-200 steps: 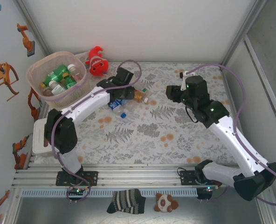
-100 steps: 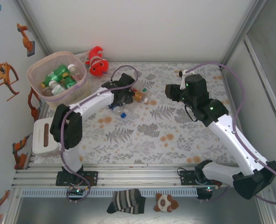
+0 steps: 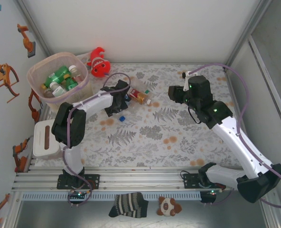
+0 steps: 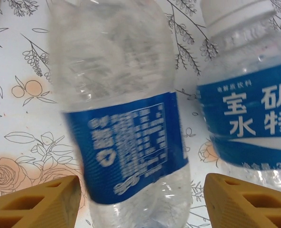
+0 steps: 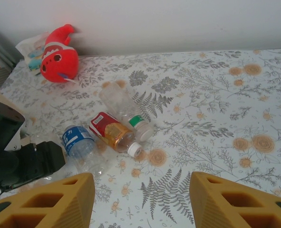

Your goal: Put the plastic bottles in the bin

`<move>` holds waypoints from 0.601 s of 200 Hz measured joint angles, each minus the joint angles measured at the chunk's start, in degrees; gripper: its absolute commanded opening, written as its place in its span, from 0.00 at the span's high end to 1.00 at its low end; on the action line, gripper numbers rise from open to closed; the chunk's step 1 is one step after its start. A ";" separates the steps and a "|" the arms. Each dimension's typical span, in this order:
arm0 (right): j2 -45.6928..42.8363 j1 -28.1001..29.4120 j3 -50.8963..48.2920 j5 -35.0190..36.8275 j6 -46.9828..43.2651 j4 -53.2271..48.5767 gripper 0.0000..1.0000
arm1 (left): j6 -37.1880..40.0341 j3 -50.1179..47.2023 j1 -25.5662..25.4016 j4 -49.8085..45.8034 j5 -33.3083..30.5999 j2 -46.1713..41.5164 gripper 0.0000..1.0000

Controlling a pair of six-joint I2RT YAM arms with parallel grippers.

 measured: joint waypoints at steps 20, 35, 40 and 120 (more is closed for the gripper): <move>0.00 0.00 0.00 0.02 0.00 -0.02 0.46 | -0.28 0.00 0.61 1.31 0.87 0.00 0.29; 0.00 0.00 0.00 0.04 0.00 -0.02 0.46 | -0.37 0.02 0.70 1.84 1.27 0.02 0.26; 0.00 0.00 0.00 0.04 0.00 0.00 0.46 | -0.48 0.04 0.70 1.95 1.42 0.02 0.26; 0.46 0.00 0.09 0.02 -0.02 -0.02 0.46 | -0.66 0.02 2.21 2.86 2.19 1.11 0.24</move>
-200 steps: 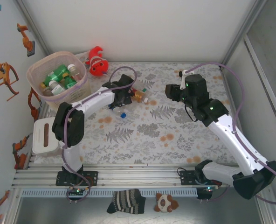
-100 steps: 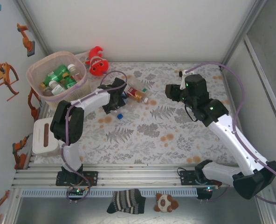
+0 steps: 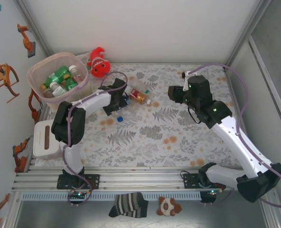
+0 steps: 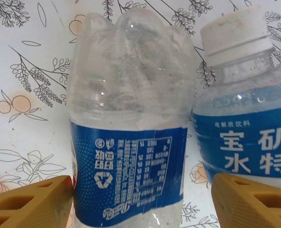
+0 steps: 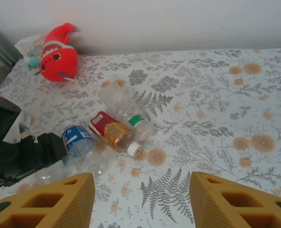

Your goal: Put the plastic bottles in the bin

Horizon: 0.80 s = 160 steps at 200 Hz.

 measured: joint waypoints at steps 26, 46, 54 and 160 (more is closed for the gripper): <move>0.28 0.00 0.20 0.00 0.00 0.00 0.46 | 0.00 -0.04 0.26 0.33 0.44 1.11 0.26; 0.28 0.00 0.20 0.00 0.00 0.00 0.46 | 0.02 -0.11 0.37 0.70 0.98 1.95 0.28; 0.28 0.00 0.20 0.00 0.00 0.00 0.46 | 0.02 -0.15 0.42 0.85 1.16 2.16 0.29; 0.72 0.00 0.48 0.00 -0.44 0.04 0.46 | 0.85 -0.83 0.46 1.66 1.46 0.72 0.37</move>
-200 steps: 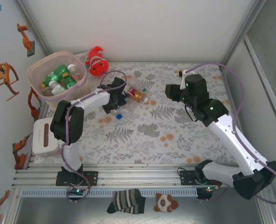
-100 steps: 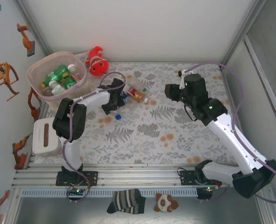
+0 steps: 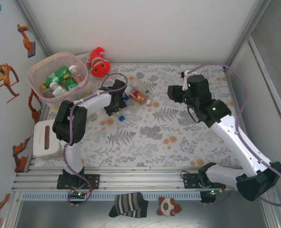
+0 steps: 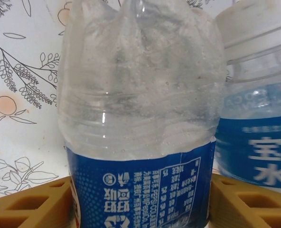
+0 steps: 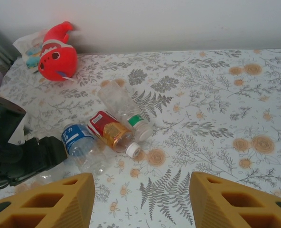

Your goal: Put the plastic bottles in the bin

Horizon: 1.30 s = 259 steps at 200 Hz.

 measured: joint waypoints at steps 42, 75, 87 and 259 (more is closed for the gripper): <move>0.00 0.00 0.00 0.00 0.00 0.00 0.46 | 0.66 -1.05 0.00 -0.02 -0.04 -7.13 0.40; 0.00 0.00 0.00 0.00 0.00 0.02 0.46 | 1.77 -1.05 0.00 0.15 0.07 -13.25 0.40; 0.00 0.00 0.00 0.00 0.00 0.00 0.46 | 2.91 -1.01 0.00 0.70 0.46 -14.99 0.40; 0.24 0.00 0.00 -1.16 0.09 1.03 0.46 | 29.53 15.21 6.64 -5.11 -3.54 -37.97 0.45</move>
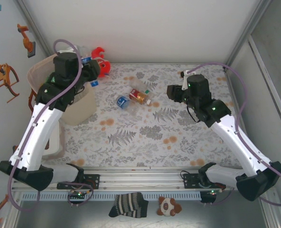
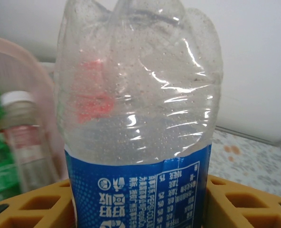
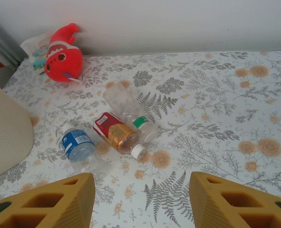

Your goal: Put the plastic bottles in the bin

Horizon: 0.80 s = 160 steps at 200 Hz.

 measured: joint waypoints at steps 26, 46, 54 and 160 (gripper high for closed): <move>0.20 0.00 0.00 -0.81 0.39 0.48 0.46 | 1.03 1.09 6.23 -3.85 0.63 -0.55 0.44; 0.20 0.00 0.00 -1.07 0.59 0.72 0.46 | 1.64 1.25 11.23 -6.45 1.73 -0.61 0.45; 0.20 0.00 0.00 -1.22 0.63 0.72 0.46 | 1.88 1.27 13.07 -7.26 2.25 -0.61 0.45; 0.72 0.00 0.00 -1.46 0.81 1.33 0.46 | 5.90 2.60 30.88 -14.10 8.48 5.60 0.45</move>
